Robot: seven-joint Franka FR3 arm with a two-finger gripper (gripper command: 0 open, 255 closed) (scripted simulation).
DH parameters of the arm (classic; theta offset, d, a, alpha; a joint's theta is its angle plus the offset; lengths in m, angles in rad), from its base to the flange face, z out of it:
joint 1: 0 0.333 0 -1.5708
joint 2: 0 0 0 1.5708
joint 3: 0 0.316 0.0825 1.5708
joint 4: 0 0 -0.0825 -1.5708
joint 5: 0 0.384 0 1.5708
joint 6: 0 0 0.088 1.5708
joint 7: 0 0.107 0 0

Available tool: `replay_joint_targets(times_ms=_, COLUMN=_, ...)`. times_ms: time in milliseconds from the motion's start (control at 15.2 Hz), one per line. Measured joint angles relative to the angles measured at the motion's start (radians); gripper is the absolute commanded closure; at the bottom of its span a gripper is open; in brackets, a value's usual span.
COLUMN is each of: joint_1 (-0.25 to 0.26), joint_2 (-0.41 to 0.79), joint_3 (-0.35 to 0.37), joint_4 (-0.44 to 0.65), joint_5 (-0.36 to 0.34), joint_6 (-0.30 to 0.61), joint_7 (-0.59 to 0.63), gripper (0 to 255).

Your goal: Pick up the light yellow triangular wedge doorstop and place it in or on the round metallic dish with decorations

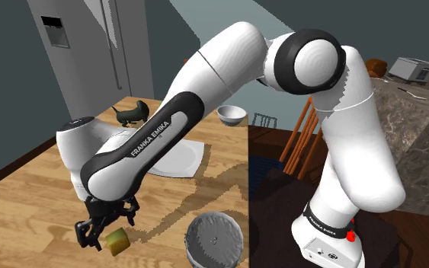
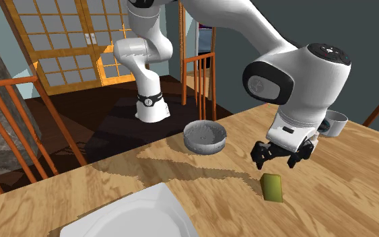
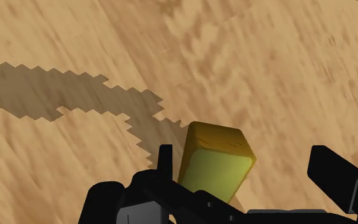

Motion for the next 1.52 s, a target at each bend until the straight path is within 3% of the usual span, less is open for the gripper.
replay_joint_targets(times_ms=792, joint_1=0.016, joint_2=0.053, joint_3=-0.014, joint_4=-0.012, joint_5=-0.019, joint_6=0.065, joint_7=0.011, gripper=0)
replay_joint_targets(times_ms=858, joint_1=0.016, joint_2=0.053, joint_3=-0.014, joint_4=-0.012, joint_5=-0.019, joint_6=0.065, joint_7=0.011, gripper=255)
replay_joint_targets(times_ms=1452, joint_1=0.016, joint_2=0.053, joint_3=-0.014, joint_4=-0.012, joint_5=-0.019, joint_6=0.065, joint_7=0.011, gripper=255)
replay_joint_targets(times_ms=1518, joint_1=0.016, joint_2=0.053, joint_3=-0.014, joint_4=-0.012, joint_5=-0.019, joint_6=0.065, joint_7=0.011, gripper=0)
